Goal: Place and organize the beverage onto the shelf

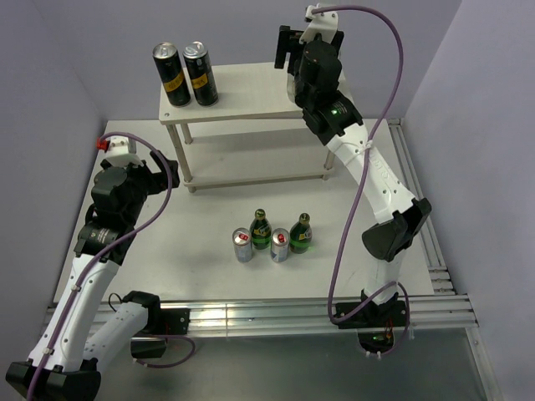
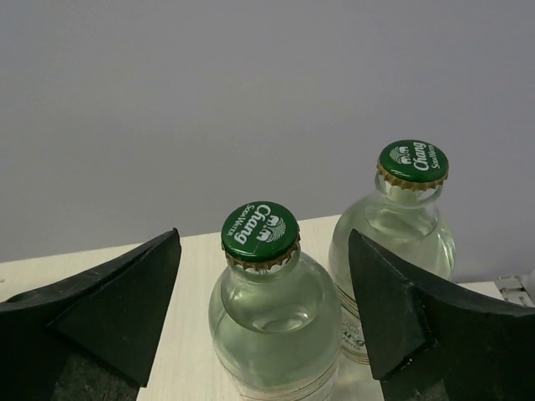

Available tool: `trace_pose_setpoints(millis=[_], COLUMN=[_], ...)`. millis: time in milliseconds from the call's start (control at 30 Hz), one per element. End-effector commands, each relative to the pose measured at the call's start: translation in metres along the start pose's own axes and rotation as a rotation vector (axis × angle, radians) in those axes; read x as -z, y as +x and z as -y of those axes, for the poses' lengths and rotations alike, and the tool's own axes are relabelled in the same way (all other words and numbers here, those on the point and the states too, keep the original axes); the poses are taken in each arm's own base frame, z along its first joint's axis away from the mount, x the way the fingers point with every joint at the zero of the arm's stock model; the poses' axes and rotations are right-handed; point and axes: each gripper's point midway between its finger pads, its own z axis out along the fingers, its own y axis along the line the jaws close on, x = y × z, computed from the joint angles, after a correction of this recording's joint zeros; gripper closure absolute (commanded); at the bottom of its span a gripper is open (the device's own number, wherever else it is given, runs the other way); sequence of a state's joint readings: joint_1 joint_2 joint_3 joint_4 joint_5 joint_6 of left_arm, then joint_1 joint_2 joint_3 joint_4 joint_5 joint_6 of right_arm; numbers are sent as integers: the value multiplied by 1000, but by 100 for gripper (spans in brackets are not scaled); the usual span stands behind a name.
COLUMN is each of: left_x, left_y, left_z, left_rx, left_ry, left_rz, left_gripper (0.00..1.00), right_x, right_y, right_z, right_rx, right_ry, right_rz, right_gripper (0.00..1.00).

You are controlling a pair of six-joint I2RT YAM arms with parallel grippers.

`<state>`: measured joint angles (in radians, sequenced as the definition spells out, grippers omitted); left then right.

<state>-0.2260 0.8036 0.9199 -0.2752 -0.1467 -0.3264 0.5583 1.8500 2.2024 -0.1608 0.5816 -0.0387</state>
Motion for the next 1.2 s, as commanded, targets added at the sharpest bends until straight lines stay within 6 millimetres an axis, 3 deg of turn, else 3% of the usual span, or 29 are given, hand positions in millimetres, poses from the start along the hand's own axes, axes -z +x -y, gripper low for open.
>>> trace_pose_setpoints(millis=[0, 200, 567, 667, 767, 800, 867, 900, 933, 967, 1000, 1033, 1167], left_x=[-1, -1, -1, -2, -3, -3, -4, -4, -5, -6, -6, -6, -7], left_y=[-6, -6, -7, -7, -6, -6, -5, -4, -3, -1, -1, -1, 0], left_z=[1, 1, -1, -2, -2, -2, -2, -1, 0, 1, 2, 3, 6], left_rx=[-18, -18, -19, -21, -22, -22, -22, -21, -20, -21, -19, -18, -20], left_ry=[6, 3, -4, -10, -13, -12, -10, -8, -4, 4, 8, 13, 31], left_rz=[20, 18, 21, 23, 19, 19, 15, 13, 8, 1, 0, -1, -11], left_gripper=[1, 1, 1, 0, 1, 1, 1, 1, 1, 1, 1, 1, 1], right_x=[16, 28, 54, 69, 101, 124, 150, 176, 189, 208, 220, 236, 281], right_y=[-44, -50, -39, -37, -30, -16, 0, 21, 32, 34, 72, 85, 156], right_z=[12, 18, 27, 33, 42, 46, 49, 48, 50, 63, 64, 60, 85], right_rx=[-71, -92, -93, -91, -98, -95, -124, -125, -170, -201, -191, -201, -177], right_ry=[4, -1, -7, -2, 12, 20, 14, -21, -23, -19, -13, -32, -7], right_rz=[95, 109, 77, 62, 51, 29, 8, -25, -40, -42, -99, -127, -309], right_gripper=[12, 6, 2, 2, 3, 3, 4, 4, 4, 4, 4, 4, 4])
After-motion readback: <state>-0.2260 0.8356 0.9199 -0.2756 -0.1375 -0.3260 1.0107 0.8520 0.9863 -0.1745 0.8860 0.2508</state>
